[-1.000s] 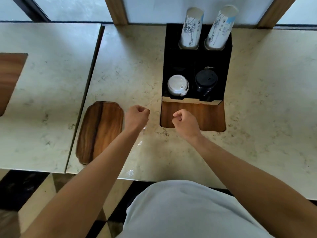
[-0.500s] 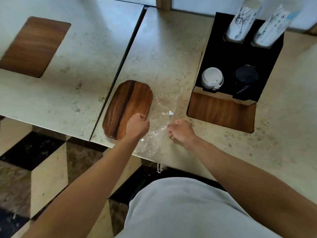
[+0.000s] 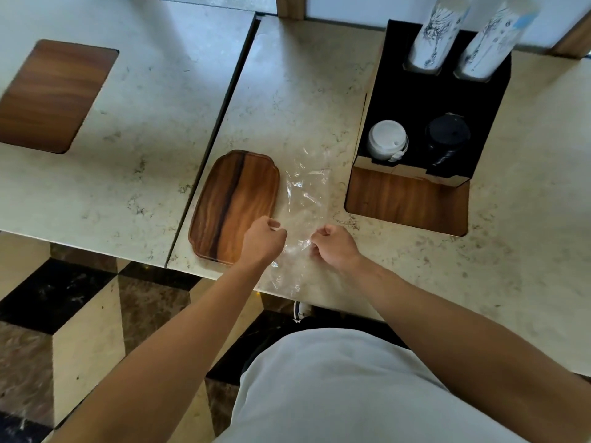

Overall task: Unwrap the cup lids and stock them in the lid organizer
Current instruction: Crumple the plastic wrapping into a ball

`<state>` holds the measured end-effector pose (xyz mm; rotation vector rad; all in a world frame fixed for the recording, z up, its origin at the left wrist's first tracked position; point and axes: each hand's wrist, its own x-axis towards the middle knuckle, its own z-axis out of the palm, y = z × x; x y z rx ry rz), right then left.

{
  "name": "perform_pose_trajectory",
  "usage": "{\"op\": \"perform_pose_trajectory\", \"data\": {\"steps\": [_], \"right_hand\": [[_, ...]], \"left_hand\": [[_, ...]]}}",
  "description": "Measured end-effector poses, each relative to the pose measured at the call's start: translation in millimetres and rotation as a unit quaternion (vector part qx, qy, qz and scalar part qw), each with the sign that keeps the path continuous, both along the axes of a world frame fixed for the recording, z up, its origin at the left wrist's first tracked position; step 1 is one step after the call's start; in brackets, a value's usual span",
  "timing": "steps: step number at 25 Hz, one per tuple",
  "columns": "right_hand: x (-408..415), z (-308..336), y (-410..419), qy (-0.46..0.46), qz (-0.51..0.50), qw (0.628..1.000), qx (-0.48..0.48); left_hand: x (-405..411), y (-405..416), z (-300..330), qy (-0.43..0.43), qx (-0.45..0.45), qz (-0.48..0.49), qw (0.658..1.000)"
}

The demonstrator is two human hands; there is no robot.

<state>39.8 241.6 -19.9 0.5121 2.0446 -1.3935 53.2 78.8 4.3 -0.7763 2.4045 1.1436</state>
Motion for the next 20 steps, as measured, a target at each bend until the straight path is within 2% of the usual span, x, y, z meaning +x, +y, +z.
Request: {"op": "perform_pose_trajectory", "data": {"steps": [5, 10, 16, 18, 20], "right_hand": [[2, 16, 31, 0.0, -0.059, 0.996, -0.067], [21, 32, 73, 0.03, -0.127, 0.988, -0.083], [55, 36, 121, 0.043, -0.223, 0.971, -0.08], [64, 37, 138, 0.051, -0.239, 0.965, -0.094], [70, 37, 150, 0.056, -0.257, 0.953, -0.152]], "left_hand": [[-12, 11, 3, -0.006, 0.018, -0.023, 1.0], [-31, 46, 2, -0.081, 0.219, -0.028, 0.972], [-35, 98, 13, -0.116, 0.271, -0.104, 0.95], [-33, 115, 18, -0.113, 0.298, -0.096, 0.943], [-29, 125, 24, -0.128, 0.34, -0.065, 0.929]]}}
